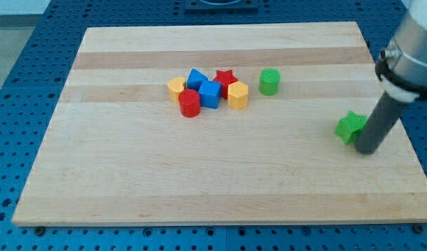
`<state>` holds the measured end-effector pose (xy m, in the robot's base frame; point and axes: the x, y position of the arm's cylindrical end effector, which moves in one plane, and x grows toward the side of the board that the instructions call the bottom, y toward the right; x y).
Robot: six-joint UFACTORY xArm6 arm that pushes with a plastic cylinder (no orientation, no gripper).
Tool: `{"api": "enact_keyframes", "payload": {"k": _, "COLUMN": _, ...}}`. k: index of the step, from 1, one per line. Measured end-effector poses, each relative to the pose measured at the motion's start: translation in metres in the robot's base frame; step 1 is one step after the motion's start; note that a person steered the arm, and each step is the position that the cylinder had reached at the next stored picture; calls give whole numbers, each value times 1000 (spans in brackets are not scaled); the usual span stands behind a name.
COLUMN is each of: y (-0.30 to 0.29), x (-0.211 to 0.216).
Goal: Move green star below to the yellow hexagon
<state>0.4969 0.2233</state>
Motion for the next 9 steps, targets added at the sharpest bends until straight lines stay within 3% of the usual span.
{"api": "enact_keyframes", "payload": {"k": 1, "y": -1, "x": -55}}
{"api": "enact_keyframes", "payload": {"k": 5, "y": -103, "x": -55}}
{"api": "enact_keyframes", "payload": {"k": 7, "y": 69, "x": -19}}
{"api": "enact_keyframes", "payload": {"k": 8, "y": 50, "x": -97}}
{"api": "enact_keyframes", "payload": {"k": 9, "y": -3, "x": -137}}
